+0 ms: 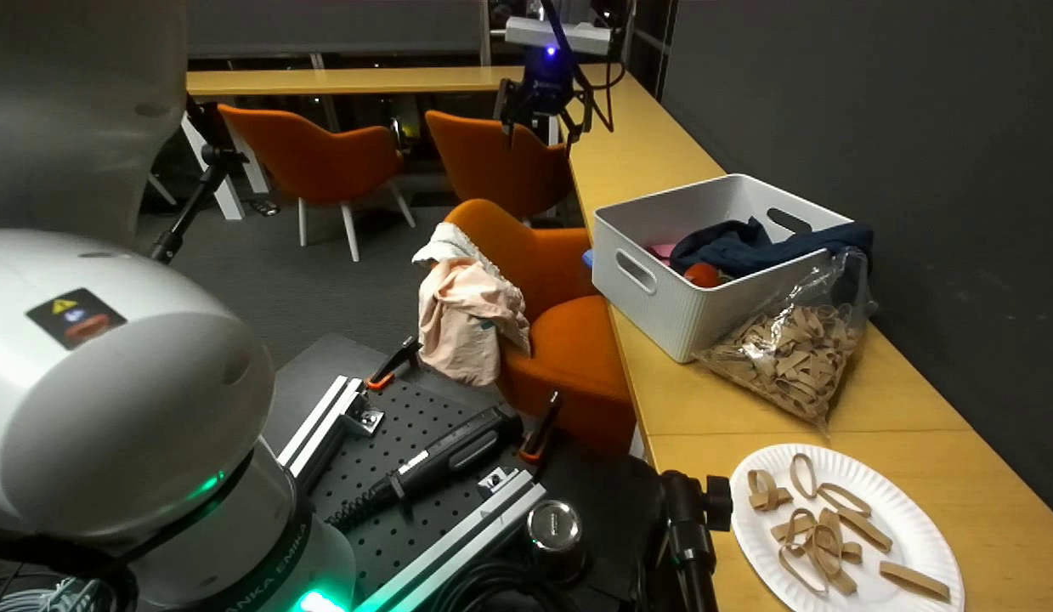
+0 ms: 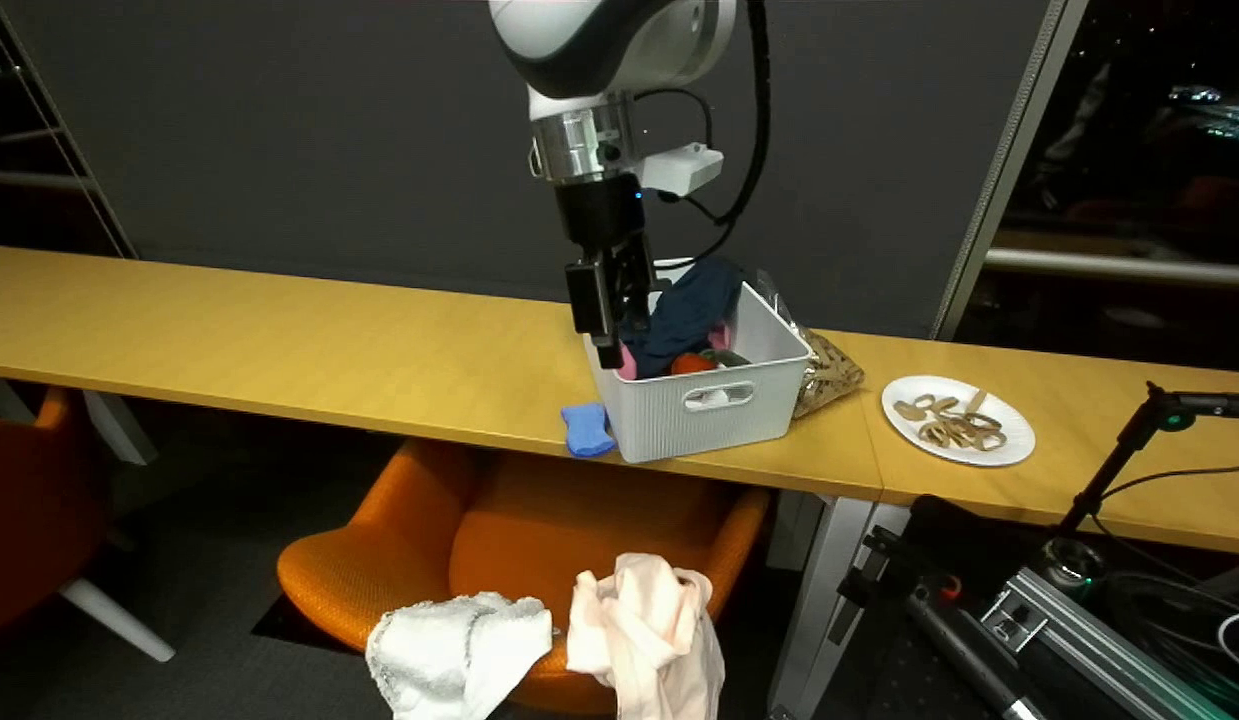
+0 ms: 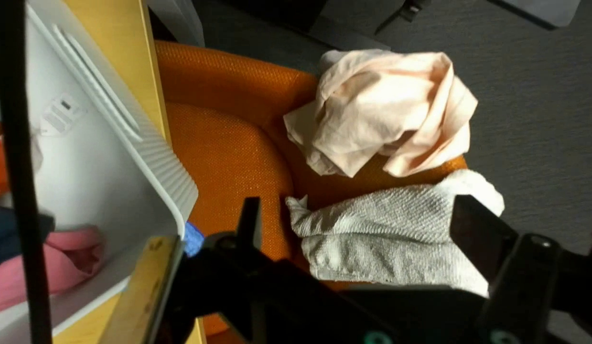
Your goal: Remove the white towel from the container and put it on the backrest of the sofa then put the peach t-shirt in the container.
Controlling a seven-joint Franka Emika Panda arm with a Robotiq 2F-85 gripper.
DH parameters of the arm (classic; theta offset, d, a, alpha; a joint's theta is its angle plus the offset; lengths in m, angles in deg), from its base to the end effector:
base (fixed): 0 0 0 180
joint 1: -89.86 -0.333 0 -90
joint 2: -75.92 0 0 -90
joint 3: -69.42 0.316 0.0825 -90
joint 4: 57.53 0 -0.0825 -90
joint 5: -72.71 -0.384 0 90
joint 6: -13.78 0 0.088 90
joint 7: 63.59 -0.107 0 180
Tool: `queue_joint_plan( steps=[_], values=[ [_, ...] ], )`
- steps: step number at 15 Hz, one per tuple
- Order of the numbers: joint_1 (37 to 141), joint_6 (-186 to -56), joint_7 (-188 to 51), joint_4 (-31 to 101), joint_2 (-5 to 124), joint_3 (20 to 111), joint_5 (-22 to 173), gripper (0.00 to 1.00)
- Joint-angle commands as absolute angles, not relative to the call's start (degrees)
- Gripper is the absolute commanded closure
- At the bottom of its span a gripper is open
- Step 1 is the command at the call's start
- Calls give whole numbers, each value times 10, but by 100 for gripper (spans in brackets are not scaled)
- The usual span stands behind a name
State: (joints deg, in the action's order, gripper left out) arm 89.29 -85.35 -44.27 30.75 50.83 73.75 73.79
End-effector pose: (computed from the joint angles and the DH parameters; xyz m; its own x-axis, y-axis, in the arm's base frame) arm 0.6511 0.0478 0.3829 0.8829 0.4114 -0.2261 0.4004 -0.9114 -0.0948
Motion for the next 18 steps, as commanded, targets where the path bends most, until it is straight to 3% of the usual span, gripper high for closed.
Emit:
queue_joint_plan(
  steps=[1, 5, 6, 9, 18],
  values=[
    [895, -882, -424, 450, 604, 741, 744, 0],
    [893, -961, -404, 578, 673, 743, 741, 0],
    [891, -911, -420, 499, 620, 739, 738, 0],
    [889, -946, -413, 559, 652, 739, 737, 0],
    [865, -961, -370, 542, 588, 768, 740, 0]
  ],
)
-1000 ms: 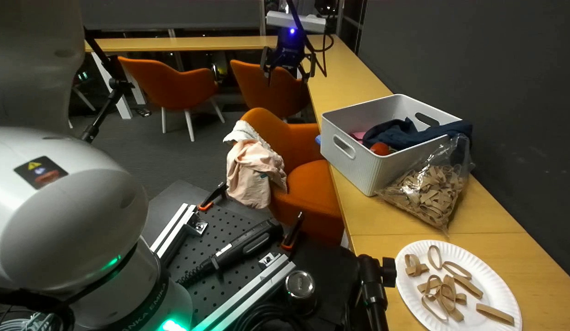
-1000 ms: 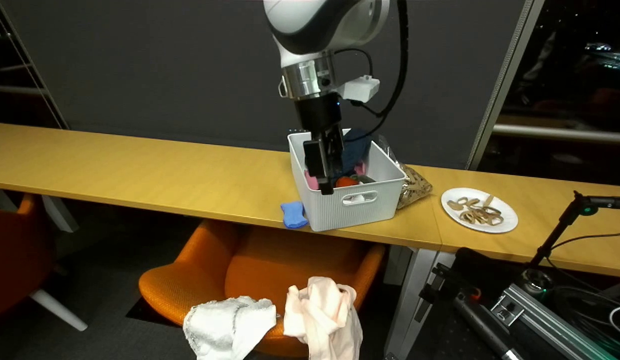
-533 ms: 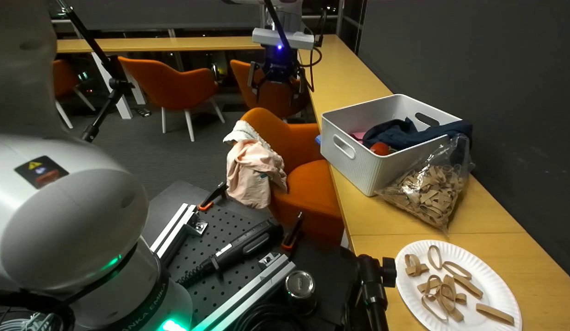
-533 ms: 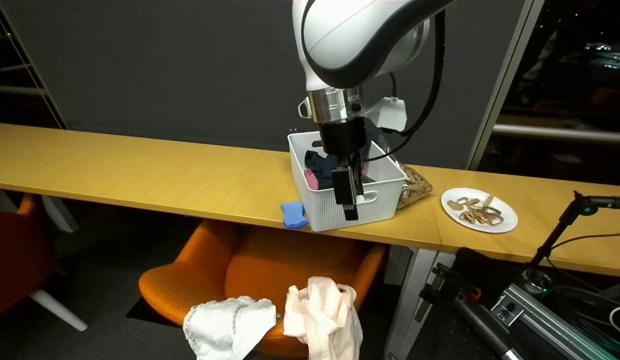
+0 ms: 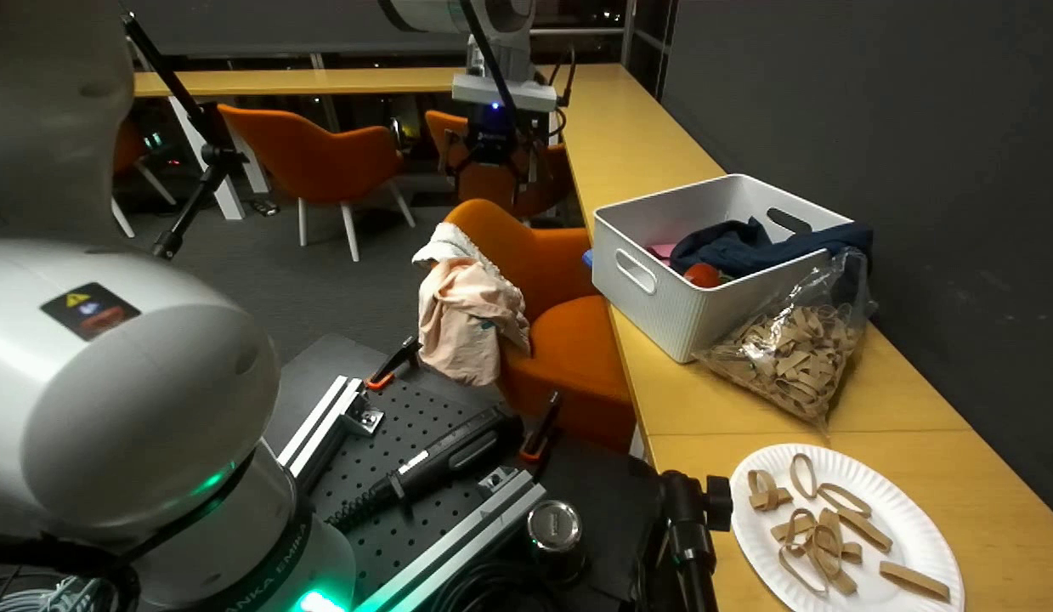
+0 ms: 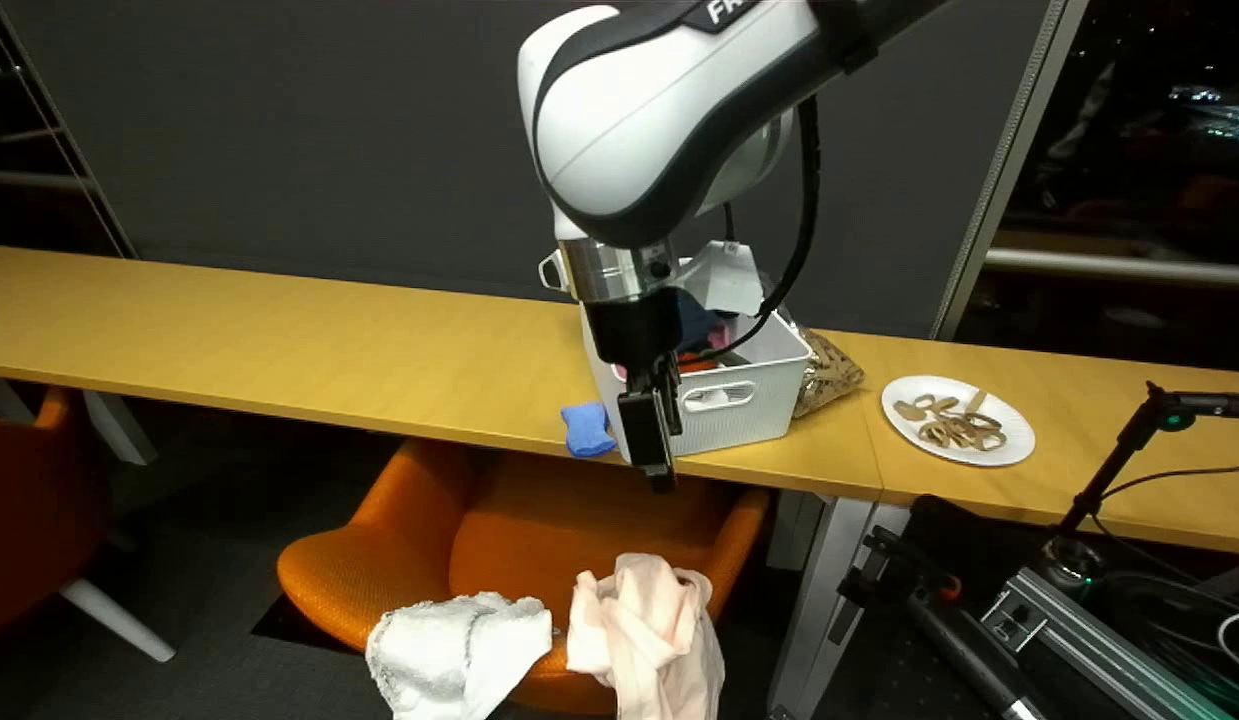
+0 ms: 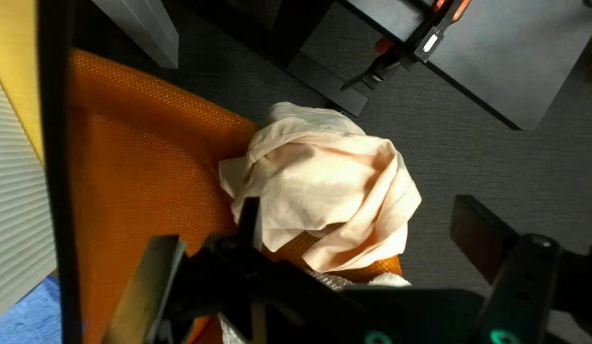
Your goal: Remove the white towel from the container and put it on the backrest of the sofa then put the peach t-shirt in the container.
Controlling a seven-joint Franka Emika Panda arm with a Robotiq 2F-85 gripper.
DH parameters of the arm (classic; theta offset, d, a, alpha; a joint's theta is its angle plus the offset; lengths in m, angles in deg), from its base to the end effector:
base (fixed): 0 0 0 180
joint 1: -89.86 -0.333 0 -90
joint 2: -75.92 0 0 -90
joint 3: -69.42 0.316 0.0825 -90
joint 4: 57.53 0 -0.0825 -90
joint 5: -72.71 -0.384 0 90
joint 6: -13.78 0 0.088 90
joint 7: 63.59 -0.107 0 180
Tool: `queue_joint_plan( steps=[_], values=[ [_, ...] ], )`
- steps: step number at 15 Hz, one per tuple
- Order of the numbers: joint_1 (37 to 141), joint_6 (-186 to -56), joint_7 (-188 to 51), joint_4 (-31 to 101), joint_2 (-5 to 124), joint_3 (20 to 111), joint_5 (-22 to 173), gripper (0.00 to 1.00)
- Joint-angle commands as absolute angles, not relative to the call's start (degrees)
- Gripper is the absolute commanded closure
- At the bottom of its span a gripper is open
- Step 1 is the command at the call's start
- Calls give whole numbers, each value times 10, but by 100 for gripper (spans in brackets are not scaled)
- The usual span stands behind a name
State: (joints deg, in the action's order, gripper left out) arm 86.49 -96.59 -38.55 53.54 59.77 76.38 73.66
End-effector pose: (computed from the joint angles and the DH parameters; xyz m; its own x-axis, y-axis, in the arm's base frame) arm 0.5673 0.0999 0.3202 0.7738 0.5812 -0.2520 0.5650 -0.8130 -0.1403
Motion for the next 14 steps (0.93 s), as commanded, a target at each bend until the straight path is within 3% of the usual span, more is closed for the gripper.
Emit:
queue_joint_plan(
  steps=[1, 14],
  values=[
    [863, -957, -370, 553, 586, 768, 746, 0],
    [827, -1068, -416, 535, 441, 778, 770, 0]
  ],
)
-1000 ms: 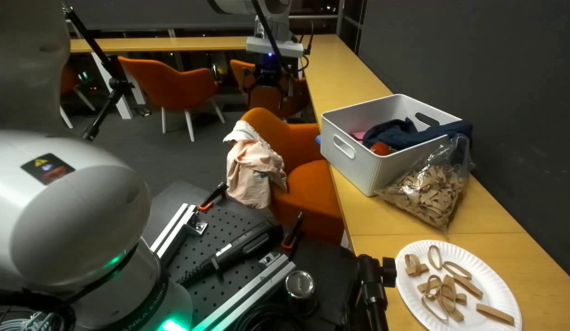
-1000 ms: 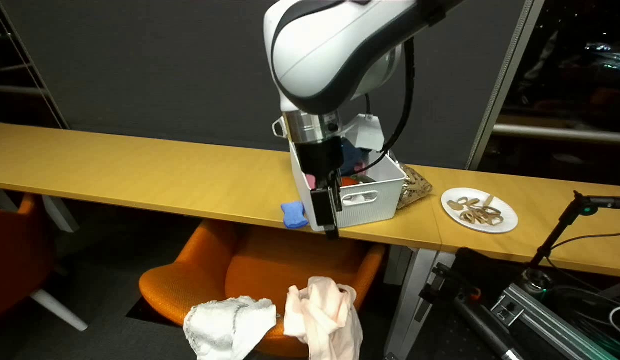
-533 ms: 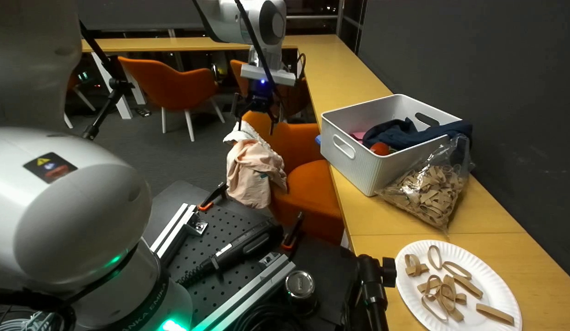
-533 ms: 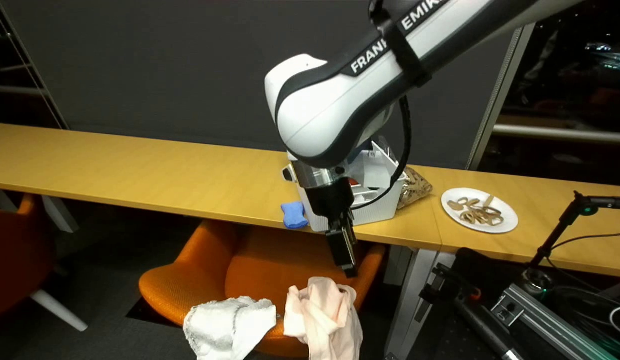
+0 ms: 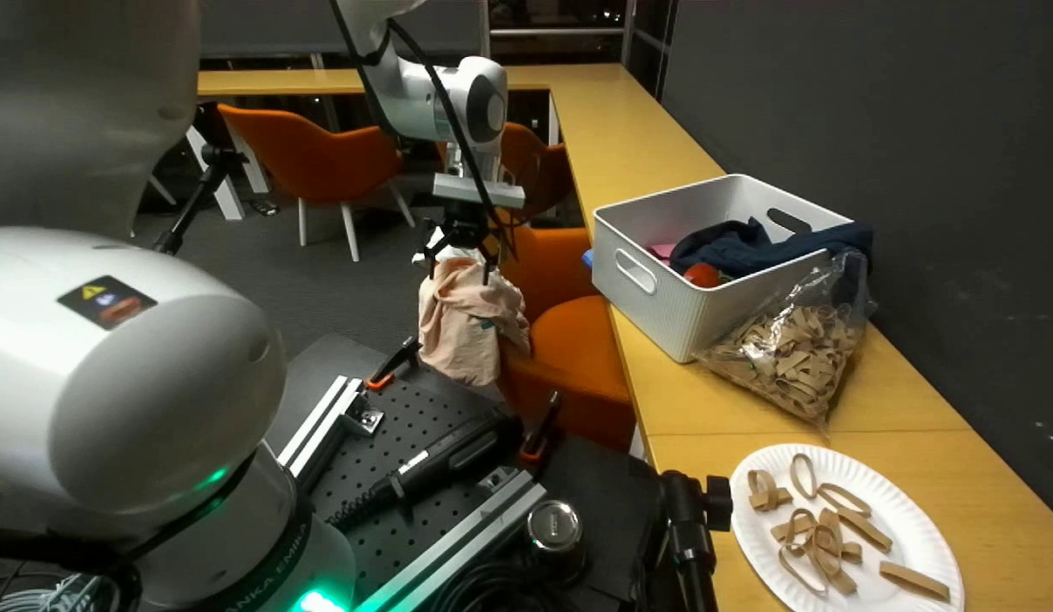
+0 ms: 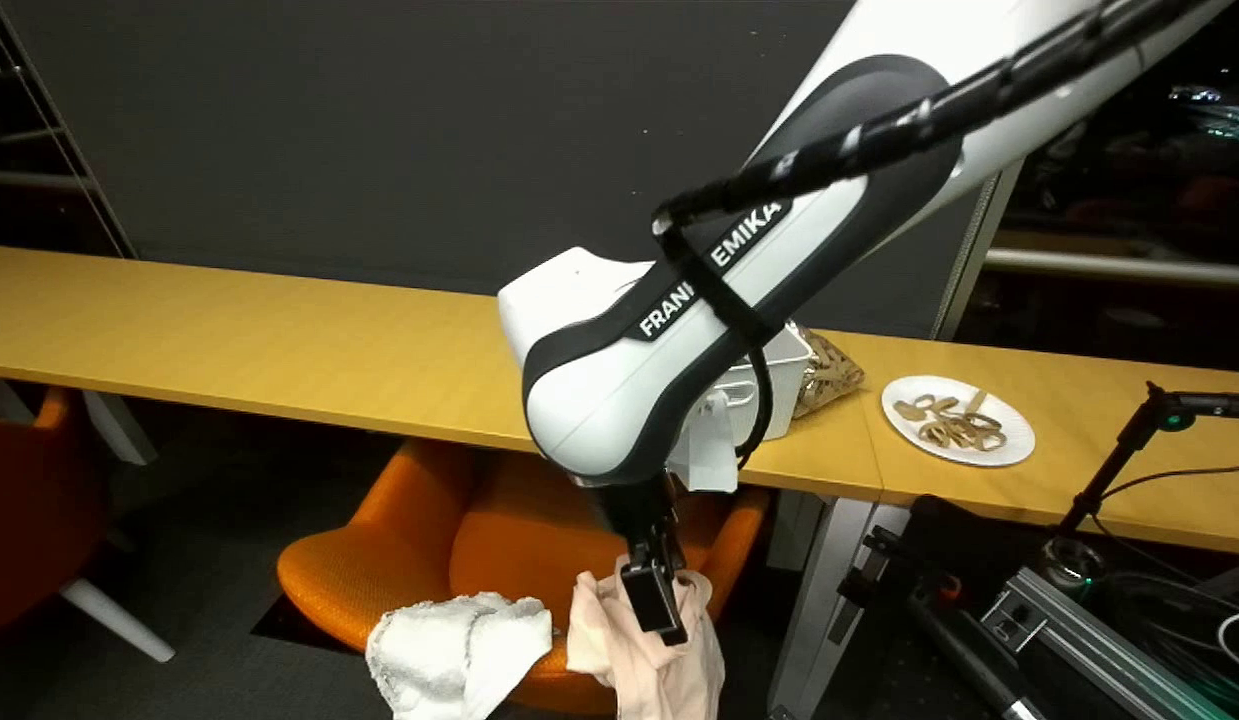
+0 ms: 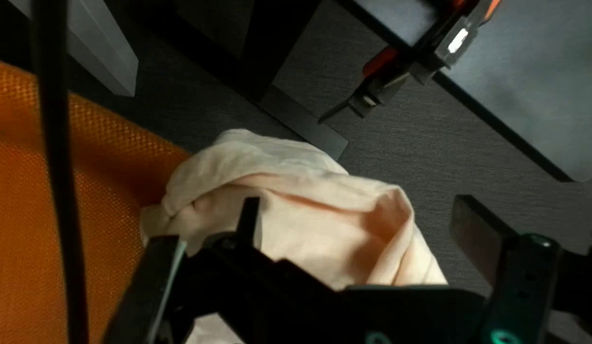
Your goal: Remove the white towel from the container and put it on the backrest of the sofa then put the peach t-shirt in the container.
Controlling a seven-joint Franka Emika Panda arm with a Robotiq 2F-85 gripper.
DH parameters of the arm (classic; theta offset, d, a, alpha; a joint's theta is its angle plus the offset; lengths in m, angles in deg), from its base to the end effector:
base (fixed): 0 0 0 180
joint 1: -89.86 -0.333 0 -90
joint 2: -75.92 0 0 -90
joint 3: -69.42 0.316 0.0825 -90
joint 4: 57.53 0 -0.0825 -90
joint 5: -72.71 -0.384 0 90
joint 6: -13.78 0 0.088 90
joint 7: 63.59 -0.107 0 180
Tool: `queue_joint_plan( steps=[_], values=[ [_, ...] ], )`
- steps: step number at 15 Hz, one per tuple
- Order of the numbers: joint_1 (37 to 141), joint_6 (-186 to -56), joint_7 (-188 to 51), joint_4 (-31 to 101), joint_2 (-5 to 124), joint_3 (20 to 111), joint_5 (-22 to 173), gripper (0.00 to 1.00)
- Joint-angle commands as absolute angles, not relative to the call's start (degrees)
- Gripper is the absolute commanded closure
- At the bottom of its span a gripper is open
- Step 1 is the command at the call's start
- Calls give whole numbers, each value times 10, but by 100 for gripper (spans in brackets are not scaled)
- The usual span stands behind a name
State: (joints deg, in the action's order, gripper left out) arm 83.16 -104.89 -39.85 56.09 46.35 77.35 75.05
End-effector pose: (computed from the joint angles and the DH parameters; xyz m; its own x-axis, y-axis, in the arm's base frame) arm 0.5424 0.1400 0.1778 0.6931 0.6262 -0.3571 0.5961 -0.7764 -0.2046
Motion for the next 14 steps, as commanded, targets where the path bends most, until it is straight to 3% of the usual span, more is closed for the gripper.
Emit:
queue_joint_plan(
  steps=[1, 2, 3, 5, 8, 14],
  values=[
    [826, -1075, -418, 529, 433, 778, 772, 0],
    [825, -1081, -421, 525, 428, 778, 774, 0],
    [825, -1085, -424, 523, 426, 778, 774, 25],
    [825, -1091, -425, 518, 420, 779, 773, 32],
    [825, -1097, -426, 515, 418, 780, 772, 58],
    [826, -1084, -425, 506, 421, 778, 775, 99]
  ],
)
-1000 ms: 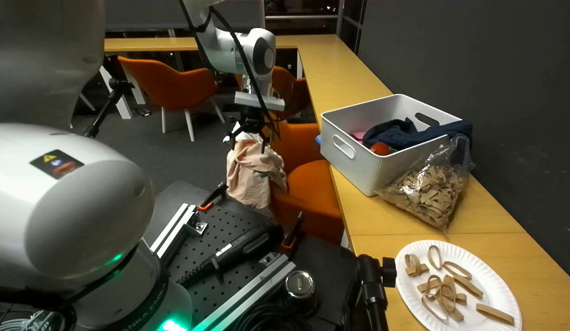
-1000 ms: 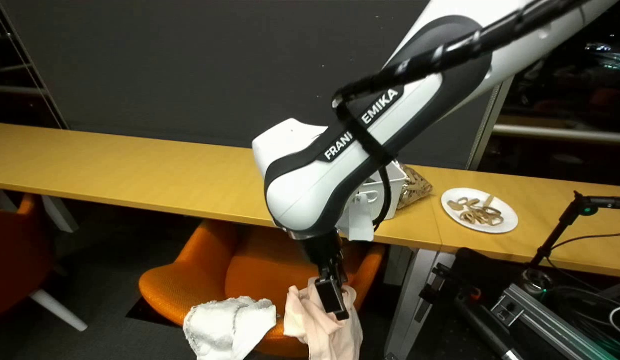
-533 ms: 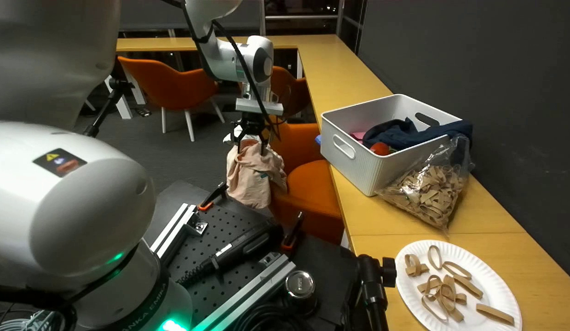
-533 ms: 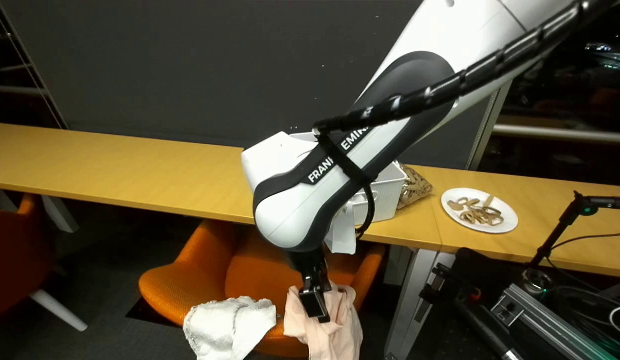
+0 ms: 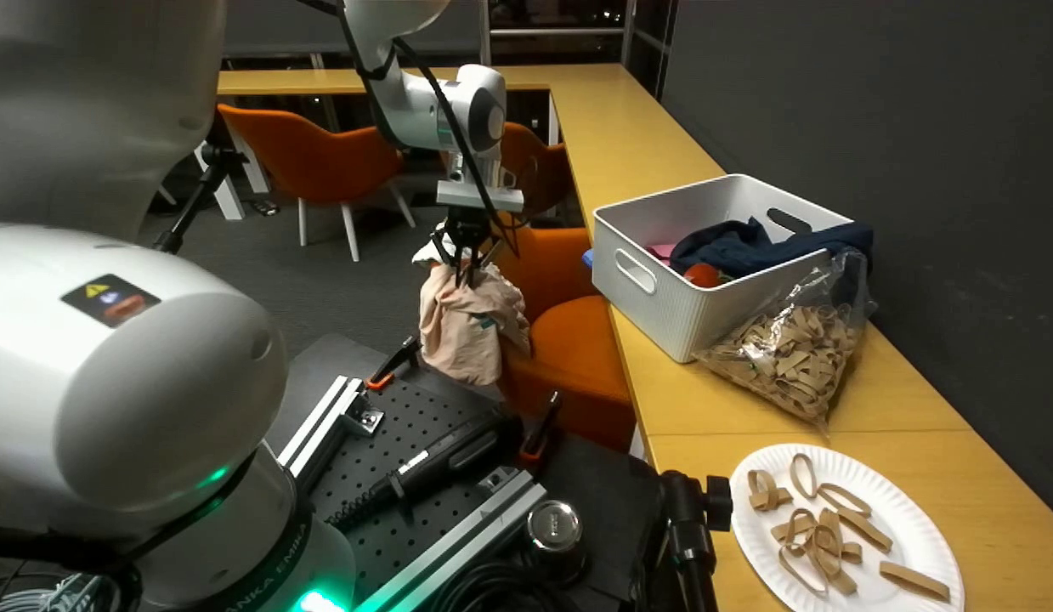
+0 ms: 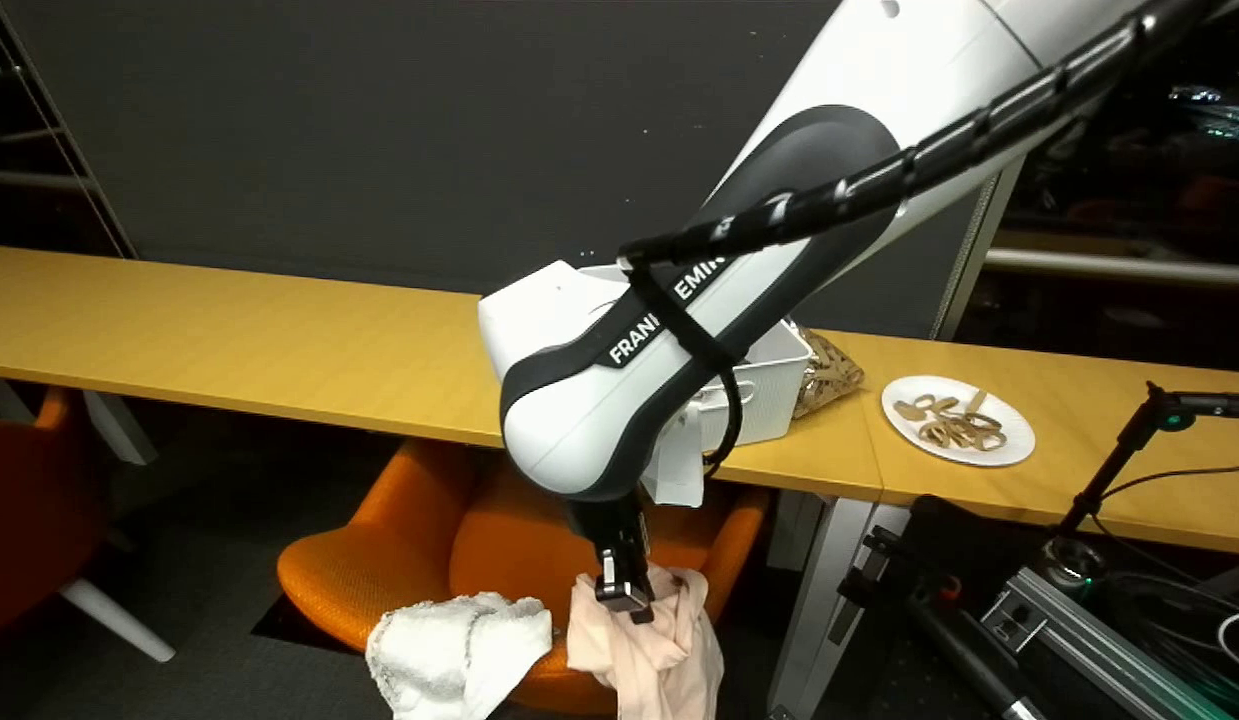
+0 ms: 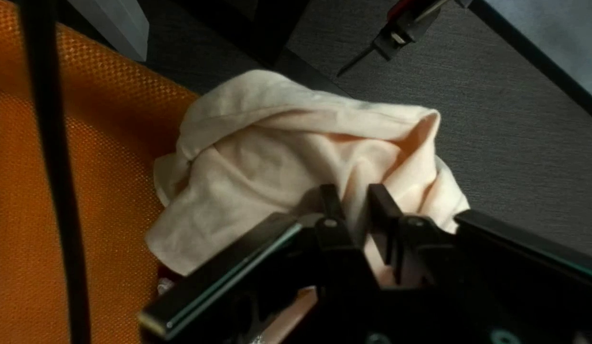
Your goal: Remove the white towel from the container and put it on the backrest of the sofa then put the peach t-shirt in the container.
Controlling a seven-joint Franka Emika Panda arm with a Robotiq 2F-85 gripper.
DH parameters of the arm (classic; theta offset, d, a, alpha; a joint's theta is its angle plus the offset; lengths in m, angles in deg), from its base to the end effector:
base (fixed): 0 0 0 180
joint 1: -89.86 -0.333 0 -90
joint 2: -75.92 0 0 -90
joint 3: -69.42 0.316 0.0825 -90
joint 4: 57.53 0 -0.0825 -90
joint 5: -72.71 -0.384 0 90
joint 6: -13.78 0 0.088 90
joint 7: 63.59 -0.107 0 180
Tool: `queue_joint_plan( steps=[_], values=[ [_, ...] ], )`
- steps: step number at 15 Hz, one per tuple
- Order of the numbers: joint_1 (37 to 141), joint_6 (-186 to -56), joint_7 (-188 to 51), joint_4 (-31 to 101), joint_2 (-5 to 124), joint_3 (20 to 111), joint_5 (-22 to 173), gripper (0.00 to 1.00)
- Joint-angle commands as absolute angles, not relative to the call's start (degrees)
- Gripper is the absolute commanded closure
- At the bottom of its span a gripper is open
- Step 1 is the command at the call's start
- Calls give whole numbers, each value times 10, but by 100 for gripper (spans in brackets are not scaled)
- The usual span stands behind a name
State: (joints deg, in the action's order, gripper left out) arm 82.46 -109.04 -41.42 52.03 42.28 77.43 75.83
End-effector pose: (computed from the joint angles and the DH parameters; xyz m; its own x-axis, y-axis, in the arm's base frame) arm 0.5657 0.1530 0.1644 0.7227 0.6231 -0.2992 0.6022 -0.7801 -0.1698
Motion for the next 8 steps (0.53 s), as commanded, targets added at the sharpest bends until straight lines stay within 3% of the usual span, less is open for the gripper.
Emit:
queue_joint_plan(
  steps=[1, 8],
  values=[
    [825, -1078, -426, 498, 421, 776, 778, 100],
    [833, -1004, -456, 409, 443, 756, 794, 99]
  ],
)
